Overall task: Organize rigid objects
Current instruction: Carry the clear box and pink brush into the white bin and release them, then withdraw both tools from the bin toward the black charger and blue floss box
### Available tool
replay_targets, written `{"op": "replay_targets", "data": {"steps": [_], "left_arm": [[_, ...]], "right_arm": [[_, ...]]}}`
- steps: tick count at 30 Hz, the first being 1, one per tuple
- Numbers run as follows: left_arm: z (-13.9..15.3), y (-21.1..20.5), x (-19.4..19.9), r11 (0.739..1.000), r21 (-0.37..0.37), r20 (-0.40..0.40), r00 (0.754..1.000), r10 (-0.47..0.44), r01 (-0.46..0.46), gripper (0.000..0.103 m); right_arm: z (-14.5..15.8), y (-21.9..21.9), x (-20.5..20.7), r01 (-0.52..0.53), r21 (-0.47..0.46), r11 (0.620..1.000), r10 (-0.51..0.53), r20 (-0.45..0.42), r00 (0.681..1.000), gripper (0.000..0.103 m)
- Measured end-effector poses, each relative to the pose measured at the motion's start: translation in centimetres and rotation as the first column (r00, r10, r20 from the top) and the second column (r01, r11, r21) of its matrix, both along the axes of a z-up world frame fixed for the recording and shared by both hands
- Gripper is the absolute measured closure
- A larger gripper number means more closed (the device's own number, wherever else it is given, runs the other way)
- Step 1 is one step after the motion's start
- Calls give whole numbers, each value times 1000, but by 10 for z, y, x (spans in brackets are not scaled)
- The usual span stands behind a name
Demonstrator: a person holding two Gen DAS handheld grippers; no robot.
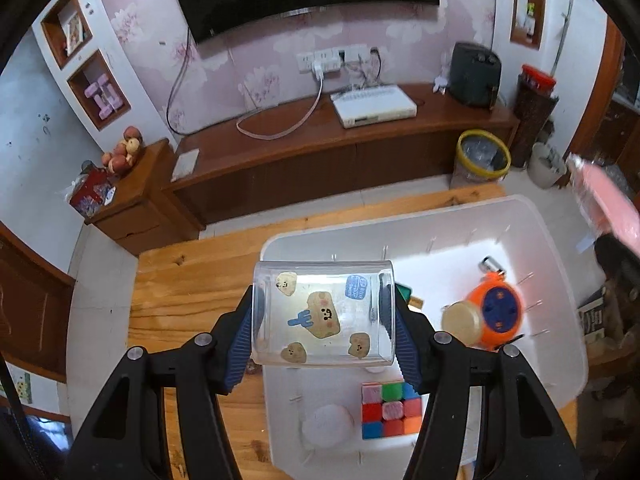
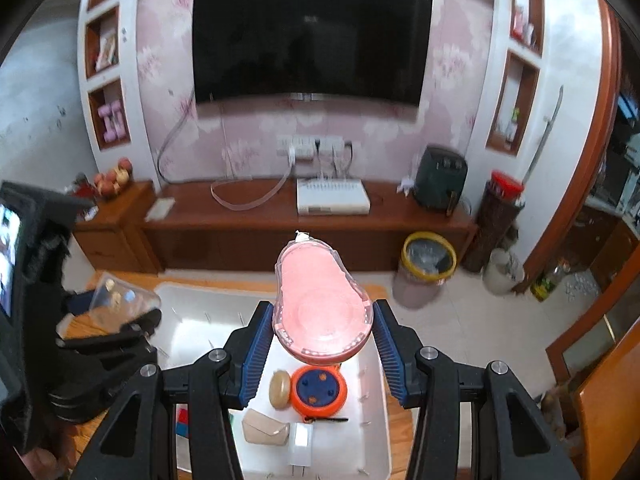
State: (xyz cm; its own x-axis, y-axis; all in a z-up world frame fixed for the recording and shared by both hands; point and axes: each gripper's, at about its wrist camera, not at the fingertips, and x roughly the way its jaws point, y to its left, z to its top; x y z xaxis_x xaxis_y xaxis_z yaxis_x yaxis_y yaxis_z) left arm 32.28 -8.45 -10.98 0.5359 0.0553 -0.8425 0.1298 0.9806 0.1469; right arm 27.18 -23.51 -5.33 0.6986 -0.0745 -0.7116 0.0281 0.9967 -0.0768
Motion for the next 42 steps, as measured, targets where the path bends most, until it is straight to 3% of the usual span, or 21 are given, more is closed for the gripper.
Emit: {"op": "replay_targets", "data": {"steps": [9,14,17,20,22,29,42], "left_arm": [[-63,-12,9,998,33,-130,991,-44,48,39],[-81,-17,6,996,28,-182,980,-76,82,39],[-85,-15,4,996,-20,-229,969,-89,86,38],[-79,-13,-1,997,-22,-221,972,-83,80,15],[-68,-11,-6,997,-19,-193,978,-81,78,14],[-27,3,-31,994,-91,-139,988,-71,59,14],[52,18,-115,977,-156,-23,988,-152,146,14]], "right_arm": [[-90,5,22,-14,-12,1000,11,-221,975,53],[-119,14,25,-51,-23,998,41,-329,943,52],[-126,16,20,-58,-19,998,47,-357,933,51],[-122,18,11,-71,-28,997,57,-338,939,36],[-117,19,4,-85,-48,995,66,-310,949,30],[-87,22,-35,-106,-78,991,87,-216,972,30],[-8,25,-132,-132,-10,991,132,-18,991,30]]}}
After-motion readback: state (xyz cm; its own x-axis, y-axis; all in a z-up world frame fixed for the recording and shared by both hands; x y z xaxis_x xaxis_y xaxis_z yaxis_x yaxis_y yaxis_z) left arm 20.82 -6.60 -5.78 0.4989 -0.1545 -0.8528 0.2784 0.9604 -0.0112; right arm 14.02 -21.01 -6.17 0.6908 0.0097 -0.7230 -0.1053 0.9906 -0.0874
